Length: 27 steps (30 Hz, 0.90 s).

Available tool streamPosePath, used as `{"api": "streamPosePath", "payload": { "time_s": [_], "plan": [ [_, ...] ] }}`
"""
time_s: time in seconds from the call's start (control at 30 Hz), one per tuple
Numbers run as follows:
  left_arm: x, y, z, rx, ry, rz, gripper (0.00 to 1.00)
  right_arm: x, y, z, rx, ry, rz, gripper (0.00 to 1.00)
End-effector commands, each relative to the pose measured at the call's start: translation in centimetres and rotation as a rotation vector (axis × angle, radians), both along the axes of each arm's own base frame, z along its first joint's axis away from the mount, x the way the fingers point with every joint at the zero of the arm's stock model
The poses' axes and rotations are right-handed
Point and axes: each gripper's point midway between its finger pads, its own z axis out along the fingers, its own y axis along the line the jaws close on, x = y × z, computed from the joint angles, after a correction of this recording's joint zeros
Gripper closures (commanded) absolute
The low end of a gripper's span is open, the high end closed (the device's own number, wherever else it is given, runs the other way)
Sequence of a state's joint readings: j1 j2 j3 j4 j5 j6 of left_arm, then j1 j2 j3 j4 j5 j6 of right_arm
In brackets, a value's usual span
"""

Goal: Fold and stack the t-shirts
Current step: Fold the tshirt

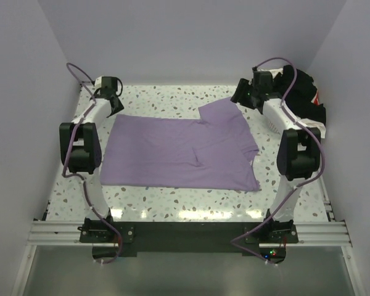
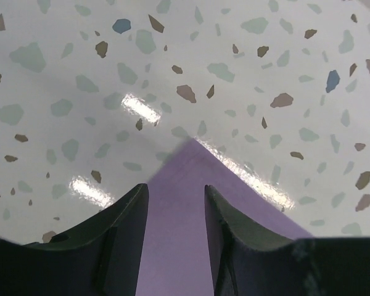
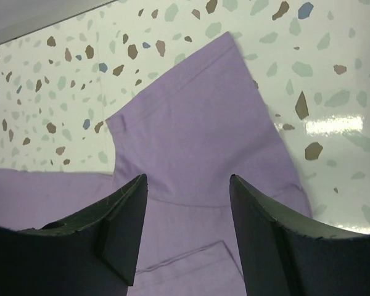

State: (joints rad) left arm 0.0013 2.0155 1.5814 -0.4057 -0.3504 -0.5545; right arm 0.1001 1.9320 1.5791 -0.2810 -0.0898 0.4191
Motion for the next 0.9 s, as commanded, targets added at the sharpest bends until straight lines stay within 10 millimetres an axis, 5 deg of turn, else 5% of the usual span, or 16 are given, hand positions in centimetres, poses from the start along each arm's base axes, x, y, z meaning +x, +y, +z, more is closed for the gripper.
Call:
{"api": "streamPosePath", "payload": {
  "time_s": [0.0, 0.23, 0.4, 0.87],
  "plan": [
    [2.6, 0.1, 0.7, 0.081, -0.029, -0.021, 0.56, 3.0, 0.8, 2.4, -0.018, -0.117, 0.049, 0.41],
    [4.8, -0.8, -2.8, 0.120, 0.020, -0.044, 0.57, 5.3, 1.0, -1.0, -0.044, -0.081, 0.068, 0.42],
    [5.6, -1.0, -3.6, 0.136, 0.030, -0.041, 0.57, 6.0, 0.9, -2.9, -0.065, -0.060, 0.073, 0.42],
    [4.7, -1.2, -6.3, 0.159, 0.097, -0.015, 0.61, 6.8, 0.0, -5.3, -0.128, -0.015, 0.072, 0.42]
  ]
}}
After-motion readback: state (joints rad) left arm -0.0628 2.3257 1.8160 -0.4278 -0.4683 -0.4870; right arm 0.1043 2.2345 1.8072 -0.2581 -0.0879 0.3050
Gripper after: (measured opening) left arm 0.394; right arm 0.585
